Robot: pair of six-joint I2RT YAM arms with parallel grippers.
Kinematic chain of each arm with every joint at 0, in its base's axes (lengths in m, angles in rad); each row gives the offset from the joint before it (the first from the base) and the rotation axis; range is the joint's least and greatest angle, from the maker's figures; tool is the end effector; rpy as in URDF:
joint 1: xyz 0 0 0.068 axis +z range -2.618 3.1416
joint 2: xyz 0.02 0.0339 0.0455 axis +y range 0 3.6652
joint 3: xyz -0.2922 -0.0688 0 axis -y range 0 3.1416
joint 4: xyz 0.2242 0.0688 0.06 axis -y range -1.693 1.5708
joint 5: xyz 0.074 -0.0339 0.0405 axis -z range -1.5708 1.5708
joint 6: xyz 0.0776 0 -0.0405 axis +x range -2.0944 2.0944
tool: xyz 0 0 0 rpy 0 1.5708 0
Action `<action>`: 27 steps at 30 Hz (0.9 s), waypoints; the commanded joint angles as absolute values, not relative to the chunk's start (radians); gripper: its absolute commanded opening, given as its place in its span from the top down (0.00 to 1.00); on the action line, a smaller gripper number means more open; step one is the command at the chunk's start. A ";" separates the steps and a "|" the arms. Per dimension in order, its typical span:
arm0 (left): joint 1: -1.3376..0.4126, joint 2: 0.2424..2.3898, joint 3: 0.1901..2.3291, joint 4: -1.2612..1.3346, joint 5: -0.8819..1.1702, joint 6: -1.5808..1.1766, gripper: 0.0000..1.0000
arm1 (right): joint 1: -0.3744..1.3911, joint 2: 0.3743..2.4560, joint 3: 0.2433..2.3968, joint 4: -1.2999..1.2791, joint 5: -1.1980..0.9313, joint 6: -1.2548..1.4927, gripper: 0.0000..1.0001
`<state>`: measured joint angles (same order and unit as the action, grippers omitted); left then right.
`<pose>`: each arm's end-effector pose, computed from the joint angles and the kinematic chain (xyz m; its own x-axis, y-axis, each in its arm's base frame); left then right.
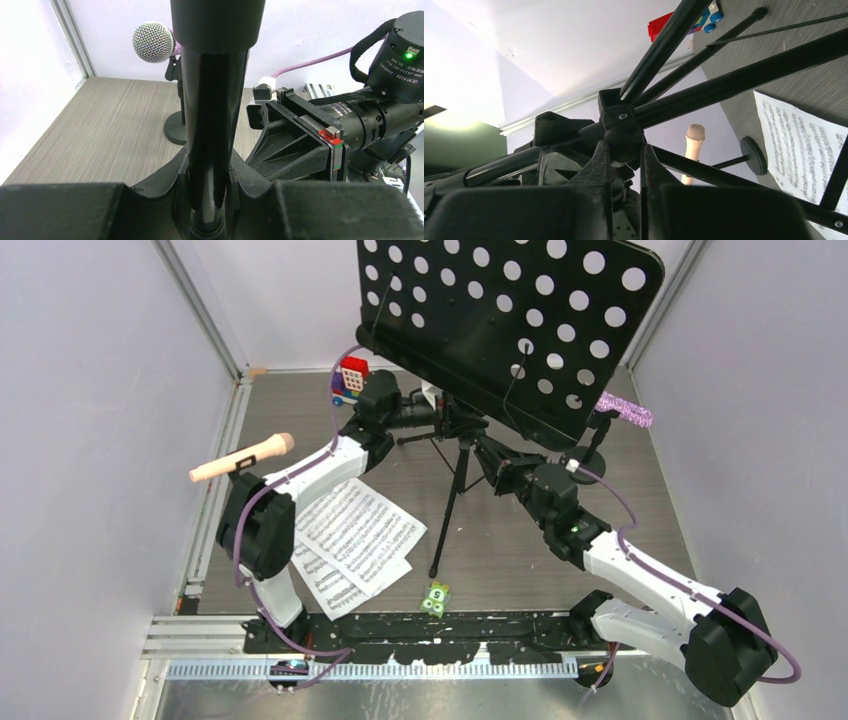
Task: Pack up the instrument practice props
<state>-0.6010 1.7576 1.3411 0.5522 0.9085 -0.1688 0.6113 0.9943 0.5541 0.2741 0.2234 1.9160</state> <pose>0.3152 -0.2903 0.3813 -0.0567 -0.0864 -0.9946 0.9968 0.0516 -0.0613 0.2037 0.1218 0.2925 -0.3125 0.9016 0.2993 0.2562 -0.2234 0.9405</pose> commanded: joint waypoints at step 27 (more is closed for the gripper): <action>-0.631 1.788 1.340 0.367 0.912 -0.230 1.00 | 0.607 0.862 0.639 0.403 0.210 0.423 0.75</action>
